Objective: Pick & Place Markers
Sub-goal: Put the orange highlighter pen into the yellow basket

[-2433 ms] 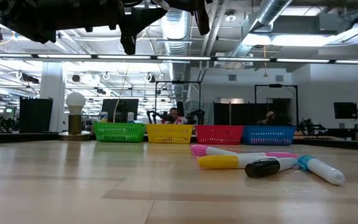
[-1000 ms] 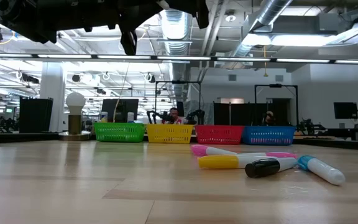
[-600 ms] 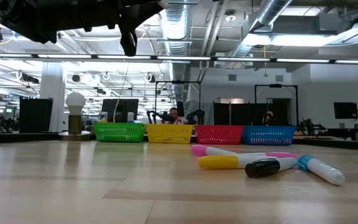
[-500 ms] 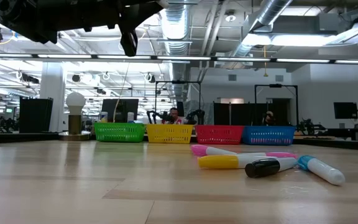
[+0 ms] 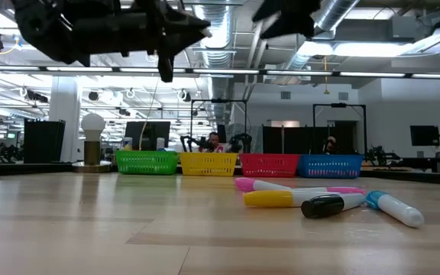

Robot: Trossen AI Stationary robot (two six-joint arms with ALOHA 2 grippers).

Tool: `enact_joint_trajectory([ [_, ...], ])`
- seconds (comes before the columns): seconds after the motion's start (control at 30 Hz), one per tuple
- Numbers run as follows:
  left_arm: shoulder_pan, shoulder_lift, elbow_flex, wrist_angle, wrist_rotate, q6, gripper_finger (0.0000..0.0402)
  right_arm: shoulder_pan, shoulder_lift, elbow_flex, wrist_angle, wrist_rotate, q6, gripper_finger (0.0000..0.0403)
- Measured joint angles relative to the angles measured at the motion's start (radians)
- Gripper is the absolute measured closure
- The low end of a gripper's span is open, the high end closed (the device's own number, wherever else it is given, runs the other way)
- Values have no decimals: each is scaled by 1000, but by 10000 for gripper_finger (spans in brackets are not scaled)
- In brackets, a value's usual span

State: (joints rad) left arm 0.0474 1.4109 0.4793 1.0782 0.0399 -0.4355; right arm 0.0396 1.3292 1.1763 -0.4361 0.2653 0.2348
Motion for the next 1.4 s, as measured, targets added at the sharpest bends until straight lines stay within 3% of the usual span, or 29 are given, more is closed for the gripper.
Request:
enact_joint_trajectory([
  [0.37, 239, 0, 0, -4, 43, 9, 354, -157, 13, -56, -74, 7, -35, 155],
  [0.53, 348, 0, 3, -45, 35, 30, 354, -226, 13, -56, -18, 4, -142, 155],
  [0.7, 452, 23, 85, -117, 7, 124, 353, -293, 13, -56, 25, 0, -239, 155],
  [1.07, 527, 250, 373, -487, 2, 375, 353, -384, 18, -56, -6, -4, -237, 155],
  [1.4, 579, 427, 444, -605, -78, 416, 353, -367, 79, -57, -19, -14, -183, 155],
])
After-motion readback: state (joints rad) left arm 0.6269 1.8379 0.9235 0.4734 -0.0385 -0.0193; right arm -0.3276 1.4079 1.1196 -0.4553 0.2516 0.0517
